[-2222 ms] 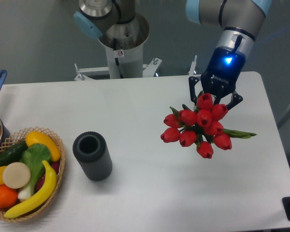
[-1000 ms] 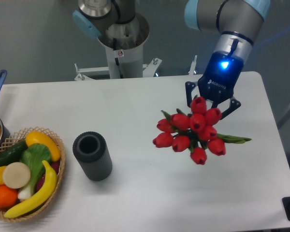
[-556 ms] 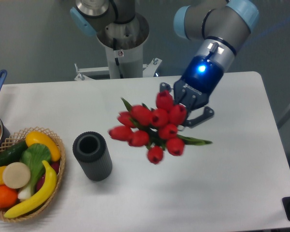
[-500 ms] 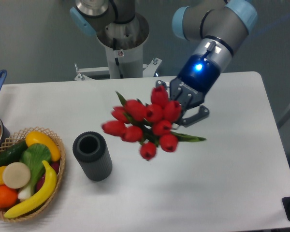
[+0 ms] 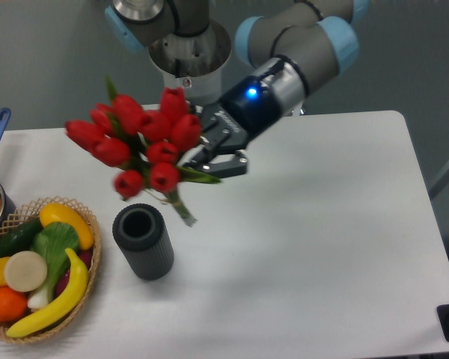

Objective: Insert the flowers into the vase
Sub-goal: 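Carry the tulip bunch over to the black vase, stems down, then lower the tulip stems into the black vase opening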

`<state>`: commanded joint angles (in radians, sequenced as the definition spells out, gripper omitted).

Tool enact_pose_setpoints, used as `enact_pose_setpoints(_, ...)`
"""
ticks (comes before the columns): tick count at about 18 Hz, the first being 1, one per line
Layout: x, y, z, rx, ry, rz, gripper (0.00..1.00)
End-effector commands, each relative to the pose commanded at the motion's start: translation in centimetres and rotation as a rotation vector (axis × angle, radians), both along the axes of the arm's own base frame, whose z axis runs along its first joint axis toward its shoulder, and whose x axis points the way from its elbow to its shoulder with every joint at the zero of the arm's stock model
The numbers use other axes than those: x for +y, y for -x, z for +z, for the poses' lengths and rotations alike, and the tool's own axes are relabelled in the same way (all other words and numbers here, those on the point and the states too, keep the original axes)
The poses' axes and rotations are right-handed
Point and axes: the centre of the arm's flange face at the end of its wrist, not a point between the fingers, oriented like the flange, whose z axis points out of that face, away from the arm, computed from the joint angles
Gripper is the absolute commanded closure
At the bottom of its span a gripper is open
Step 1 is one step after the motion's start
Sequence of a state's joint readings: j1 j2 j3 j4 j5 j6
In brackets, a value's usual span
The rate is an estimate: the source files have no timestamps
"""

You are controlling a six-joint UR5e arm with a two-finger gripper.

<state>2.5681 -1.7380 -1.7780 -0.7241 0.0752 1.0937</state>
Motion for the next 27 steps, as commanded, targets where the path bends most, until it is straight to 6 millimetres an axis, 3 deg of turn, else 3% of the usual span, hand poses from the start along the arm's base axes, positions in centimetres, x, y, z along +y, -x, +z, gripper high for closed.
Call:
enact_pose_setpoints(8,0.8,-2.0,-2.2,-0.037,0.027,-0.033,0.69)
enact_pose_setpoints(18,2.1,-2.0,-6.9,-0.073,0.059,-0.055,0.69)
enact_pose_setpoints(27,1.5,-3.1,-10.3,-0.122,0.096,-0.058,0.69)
